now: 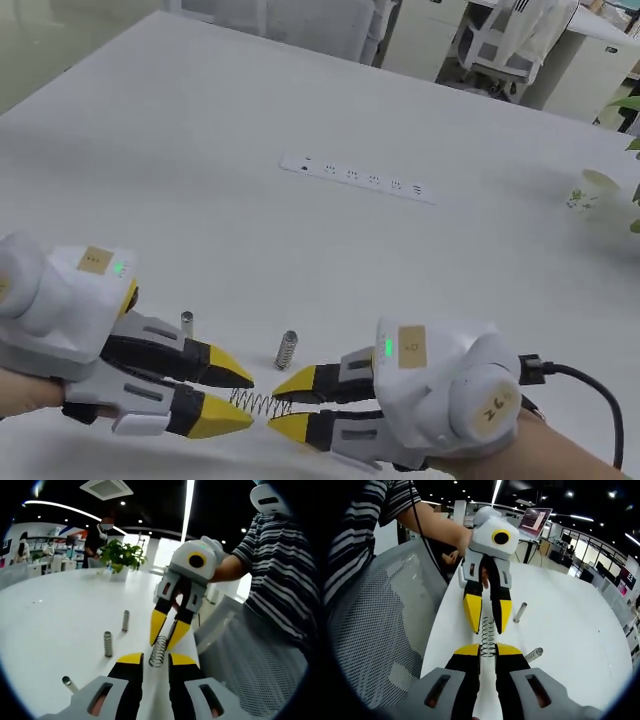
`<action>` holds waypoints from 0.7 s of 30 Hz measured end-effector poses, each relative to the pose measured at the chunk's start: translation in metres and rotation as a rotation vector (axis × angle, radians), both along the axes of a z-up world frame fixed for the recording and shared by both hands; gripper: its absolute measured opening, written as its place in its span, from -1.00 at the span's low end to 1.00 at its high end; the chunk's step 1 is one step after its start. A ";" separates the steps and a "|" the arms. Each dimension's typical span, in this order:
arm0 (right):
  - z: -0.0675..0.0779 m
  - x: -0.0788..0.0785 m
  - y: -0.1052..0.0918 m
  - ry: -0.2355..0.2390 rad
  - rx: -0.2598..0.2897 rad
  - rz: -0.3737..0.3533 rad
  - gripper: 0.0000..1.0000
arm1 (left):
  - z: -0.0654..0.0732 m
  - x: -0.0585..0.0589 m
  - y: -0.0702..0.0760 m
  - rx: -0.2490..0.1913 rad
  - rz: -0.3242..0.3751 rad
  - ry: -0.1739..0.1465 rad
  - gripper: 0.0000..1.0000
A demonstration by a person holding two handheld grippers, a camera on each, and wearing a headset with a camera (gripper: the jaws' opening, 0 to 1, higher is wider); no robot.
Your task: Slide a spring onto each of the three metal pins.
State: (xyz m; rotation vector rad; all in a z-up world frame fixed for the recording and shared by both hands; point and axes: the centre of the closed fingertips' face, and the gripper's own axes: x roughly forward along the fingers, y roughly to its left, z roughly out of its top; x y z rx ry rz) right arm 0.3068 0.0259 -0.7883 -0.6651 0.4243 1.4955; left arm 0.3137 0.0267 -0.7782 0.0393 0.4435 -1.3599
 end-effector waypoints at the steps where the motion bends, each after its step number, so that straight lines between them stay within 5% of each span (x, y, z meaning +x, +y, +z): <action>1: 0.000 0.000 0.000 -0.001 0.001 0.000 -0.85 | 0.000 0.000 0.000 0.000 0.001 -0.001 -0.80; 21: 0.004 0.002 -0.001 0.021 0.021 -0.016 -0.85 | 0.004 0.000 -0.005 -0.010 -0.021 -0.032 -0.92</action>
